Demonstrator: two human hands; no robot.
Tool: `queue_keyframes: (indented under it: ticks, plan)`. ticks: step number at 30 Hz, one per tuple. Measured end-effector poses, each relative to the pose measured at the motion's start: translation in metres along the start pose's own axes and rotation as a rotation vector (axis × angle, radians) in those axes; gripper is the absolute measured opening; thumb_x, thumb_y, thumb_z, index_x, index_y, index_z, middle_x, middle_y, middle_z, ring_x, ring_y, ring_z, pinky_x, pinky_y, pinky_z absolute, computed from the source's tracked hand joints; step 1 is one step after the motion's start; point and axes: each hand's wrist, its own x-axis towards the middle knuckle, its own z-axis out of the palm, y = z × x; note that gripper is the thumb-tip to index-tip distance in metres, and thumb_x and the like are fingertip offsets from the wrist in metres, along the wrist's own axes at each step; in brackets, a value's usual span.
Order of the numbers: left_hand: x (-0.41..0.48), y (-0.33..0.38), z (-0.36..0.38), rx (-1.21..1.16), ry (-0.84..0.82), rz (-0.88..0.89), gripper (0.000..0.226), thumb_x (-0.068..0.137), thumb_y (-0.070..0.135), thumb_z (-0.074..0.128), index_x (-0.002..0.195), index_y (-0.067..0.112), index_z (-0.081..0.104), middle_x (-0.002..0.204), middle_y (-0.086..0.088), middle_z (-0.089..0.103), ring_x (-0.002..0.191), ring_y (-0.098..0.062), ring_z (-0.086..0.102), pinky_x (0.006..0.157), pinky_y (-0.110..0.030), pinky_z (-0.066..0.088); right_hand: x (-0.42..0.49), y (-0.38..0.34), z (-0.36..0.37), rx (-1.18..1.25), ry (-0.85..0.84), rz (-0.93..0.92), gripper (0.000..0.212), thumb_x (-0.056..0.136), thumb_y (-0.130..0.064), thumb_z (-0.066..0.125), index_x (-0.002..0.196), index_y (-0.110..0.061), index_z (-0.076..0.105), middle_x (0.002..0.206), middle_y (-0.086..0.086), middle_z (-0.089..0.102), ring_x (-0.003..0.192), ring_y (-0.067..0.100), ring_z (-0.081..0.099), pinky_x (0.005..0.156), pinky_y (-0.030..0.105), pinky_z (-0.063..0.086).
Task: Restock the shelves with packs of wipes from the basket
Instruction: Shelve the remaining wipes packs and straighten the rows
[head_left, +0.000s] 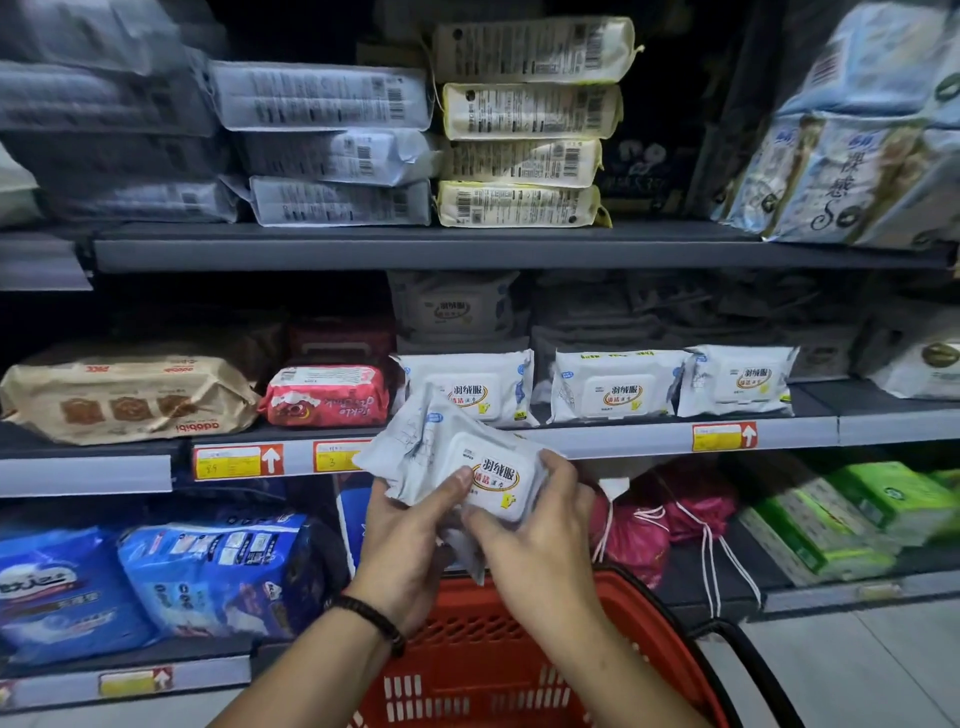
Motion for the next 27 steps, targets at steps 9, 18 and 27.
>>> queue_keyframes:
  ticks: [9,18,27]
  plan:
    - [-0.013,0.003,0.027,0.001,-0.184,-0.001,0.101,0.067,0.068,0.087,0.147,0.019,0.048,0.121,-0.025,0.073,0.103,-0.049,0.066,0.090,-0.065,0.048,0.017,0.008,-0.022,0.137,0.070,0.081,0.069,0.061,-0.069,0.085,0.115,-0.028,0.071,0.113,0.001,0.068,0.098,0.008,0.069,0.095,0.032,0.058]
    - [-0.009,-0.008,0.104,0.033,-0.309,0.015,0.045,0.098,0.024,0.062,0.142,0.017,0.055,0.129,-0.015,0.074,0.097,-0.033,0.078,0.085,-0.060,0.054,0.038,0.022,-0.103,0.377,0.146,0.223,0.027,0.063,-0.033,0.096,0.083,-0.043,0.081,0.079,-0.012,0.081,0.079,0.009,0.079,0.083,0.039,0.063]
    - [0.013,-0.058,0.225,0.046,-0.242,-0.176,0.022,0.105,0.022,0.062,0.123,0.010,0.055,0.110,-0.015,0.080,0.099,-0.034,0.079,0.085,-0.052,0.063,0.092,0.082,-0.222,0.241,0.485,0.367,0.090,0.034,-0.061,0.090,0.112,-0.022,0.067,0.098,-0.005,0.078,0.089,0.019,0.076,0.086,0.043,0.063]
